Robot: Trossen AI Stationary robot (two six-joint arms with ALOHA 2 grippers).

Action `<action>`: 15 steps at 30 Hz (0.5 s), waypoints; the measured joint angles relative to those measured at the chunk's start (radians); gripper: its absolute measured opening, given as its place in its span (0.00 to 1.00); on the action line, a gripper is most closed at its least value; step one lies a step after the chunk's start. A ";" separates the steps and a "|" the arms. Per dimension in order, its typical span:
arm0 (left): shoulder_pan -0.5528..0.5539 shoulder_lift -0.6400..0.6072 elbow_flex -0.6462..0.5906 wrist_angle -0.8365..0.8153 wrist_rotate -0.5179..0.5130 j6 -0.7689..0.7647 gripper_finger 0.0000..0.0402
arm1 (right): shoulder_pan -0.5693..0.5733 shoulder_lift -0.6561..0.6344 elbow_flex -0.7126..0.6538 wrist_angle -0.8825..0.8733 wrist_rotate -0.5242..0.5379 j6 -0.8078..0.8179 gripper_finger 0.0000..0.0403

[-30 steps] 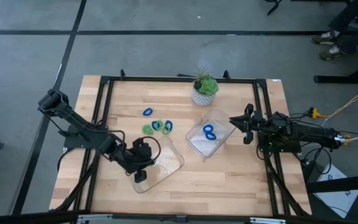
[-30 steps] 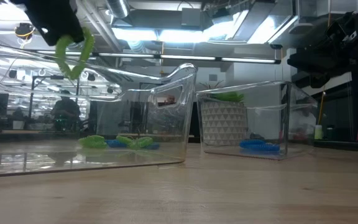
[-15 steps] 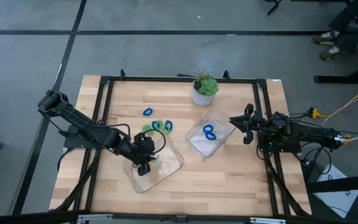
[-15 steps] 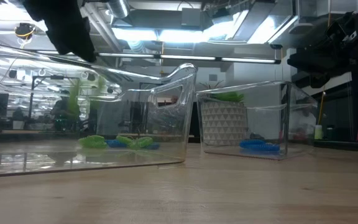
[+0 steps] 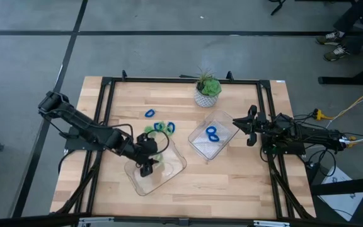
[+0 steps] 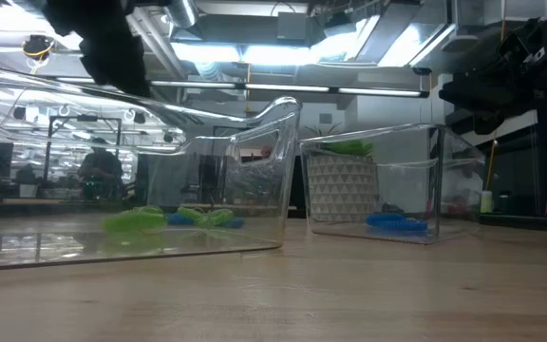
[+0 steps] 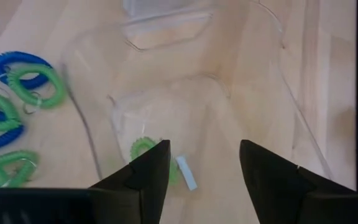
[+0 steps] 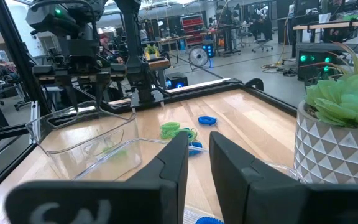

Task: Sort spring keychains
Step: Put the green spring keychain into the bottom transparent bin

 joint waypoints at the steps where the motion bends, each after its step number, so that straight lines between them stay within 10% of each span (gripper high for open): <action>1: 0.009 -0.003 0.000 -0.002 0.000 0.000 0.47 | 0.000 0.000 0.000 0.000 0.000 0.000 0.17; 15: 0.248 -0.093 0.000 -0.020 -0.002 0.000 0.44 | 0.000 0.000 0.000 0.000 0.000 0.000 0.17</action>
